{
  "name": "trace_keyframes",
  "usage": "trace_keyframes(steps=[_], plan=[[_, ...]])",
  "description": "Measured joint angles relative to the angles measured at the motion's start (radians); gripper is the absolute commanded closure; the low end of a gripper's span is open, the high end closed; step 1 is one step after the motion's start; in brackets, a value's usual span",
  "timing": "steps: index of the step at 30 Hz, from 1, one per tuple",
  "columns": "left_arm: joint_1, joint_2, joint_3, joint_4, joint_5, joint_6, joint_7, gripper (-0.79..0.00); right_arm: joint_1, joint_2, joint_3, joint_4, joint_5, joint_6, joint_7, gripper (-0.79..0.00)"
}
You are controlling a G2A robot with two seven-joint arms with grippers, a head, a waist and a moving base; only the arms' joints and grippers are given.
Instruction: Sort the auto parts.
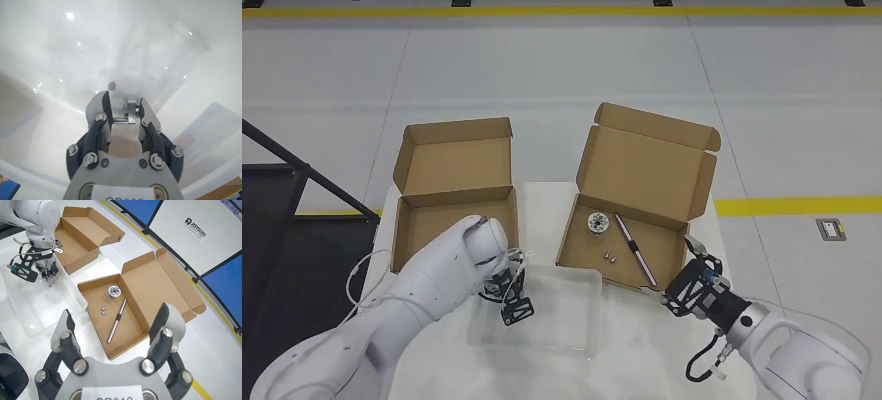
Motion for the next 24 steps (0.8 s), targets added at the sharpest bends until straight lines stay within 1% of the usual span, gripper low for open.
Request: trace_keyframes(steps=[3,7,14,20,24], plan=[[-0.005,-0.009,0.000,0.016,0.008,0.014,0.014,-0.348,0.000,0.000,0.000,0.000,0.000,0.000,0.000,-0.785],[-0.007,-0.022,0.000,0.040,0.026,0.037,0.037,-0.382,0.000,0.000,0.000,0.000,0.000,0.000,0.000,-0.785],[-0.014,-0.045,0.000,0.089,0.046,0.071,0.071,-0.372,0.000,0.000,0.000,0.000,0.000,0.000,0.000,-0.785],[-0.020,-0.064,0.000,0.128,0.062,0.094,0.094,-0.326,0.000,0.000,0.000,0.000,0.000,0.000,0.000,-0.785],[-0.022,-0.078,0.000,0.154,0.062,0.106,0.106,-0.326,0.000,0.000,0.000,0.000,0.000,0.000,0.000,-0.785]])
